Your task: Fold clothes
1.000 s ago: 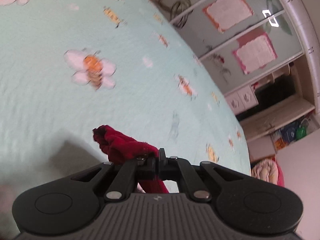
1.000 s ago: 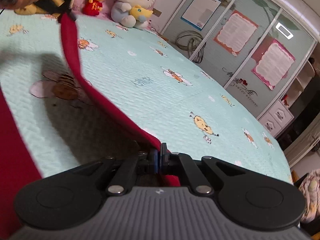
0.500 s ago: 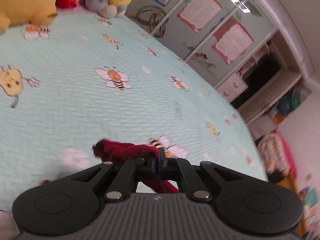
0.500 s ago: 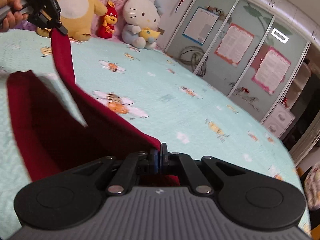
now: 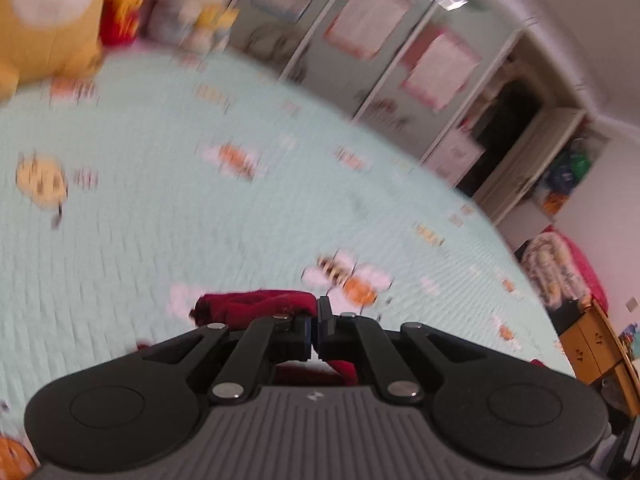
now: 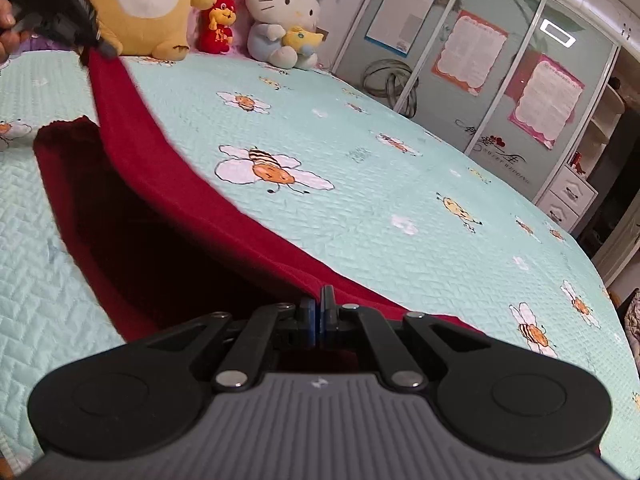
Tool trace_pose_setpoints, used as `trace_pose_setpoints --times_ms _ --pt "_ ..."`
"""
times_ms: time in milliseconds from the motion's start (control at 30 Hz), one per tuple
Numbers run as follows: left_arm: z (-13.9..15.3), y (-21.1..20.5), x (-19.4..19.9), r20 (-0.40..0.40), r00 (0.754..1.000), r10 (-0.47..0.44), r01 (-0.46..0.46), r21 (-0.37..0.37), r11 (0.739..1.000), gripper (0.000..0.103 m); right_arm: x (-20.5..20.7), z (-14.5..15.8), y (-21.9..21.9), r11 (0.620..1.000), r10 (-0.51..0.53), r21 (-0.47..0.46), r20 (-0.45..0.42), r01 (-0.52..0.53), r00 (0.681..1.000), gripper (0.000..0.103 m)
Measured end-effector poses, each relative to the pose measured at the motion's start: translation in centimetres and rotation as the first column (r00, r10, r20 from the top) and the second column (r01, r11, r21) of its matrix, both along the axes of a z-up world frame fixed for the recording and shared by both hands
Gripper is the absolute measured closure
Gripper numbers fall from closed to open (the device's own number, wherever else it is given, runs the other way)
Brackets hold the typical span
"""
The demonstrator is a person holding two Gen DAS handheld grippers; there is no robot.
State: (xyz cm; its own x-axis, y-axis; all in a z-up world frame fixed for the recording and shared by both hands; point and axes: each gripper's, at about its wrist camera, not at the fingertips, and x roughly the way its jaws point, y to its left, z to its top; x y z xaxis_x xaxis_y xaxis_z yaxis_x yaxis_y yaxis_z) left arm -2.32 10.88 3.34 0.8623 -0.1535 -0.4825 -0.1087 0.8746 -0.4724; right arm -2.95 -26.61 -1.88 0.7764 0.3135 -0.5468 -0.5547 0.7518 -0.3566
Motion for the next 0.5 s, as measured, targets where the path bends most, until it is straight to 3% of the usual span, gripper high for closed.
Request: trace_pose_setpoints --times_ms 67,133,233,333,500 --pt "-3.3 0.6 -1.4 -0.048 0.998 0.035 -0.037 -0.023 0.999 0.102 -0.3 -1.2 0.4 0.999 0.01 -0.032 -0.026 -0.011 1.0 0.103" --pt "-8.0 1.1 -2.2 -0.163 0.984 0.07 -0.081 -0.063 0.995 0.102 -0.7 -2.6 0.8 0.998 0.019 -0.067 -0.055 -0.023 0.998 0.103" --pt "-12.3 0.5 -3.2 -0.225 0.969 0.105 -0.126 -0.08 0.989 0.102 -1.2 -4.6 1.3 0.992 0.028 -0.119 -0.095 -0.039 0.995 0.103" --pt "-13.0 0.4 -3.6 -0.185 0.972 0.147 -0.169 -0.11 0.98 0.1 -1.6 -5.3 1.6 0.988 0.022 -0.149 -0.098 -0.036 0.995 0.103" --pt "-12.7 0.6 -3.0 -0.183 0.968 0.171 -0.196 -0.13 0.972 0.09 -1.2 -5.4 1.8 0.989 0.003 -0.145 -0.098 -0.018 0.995 0.103"
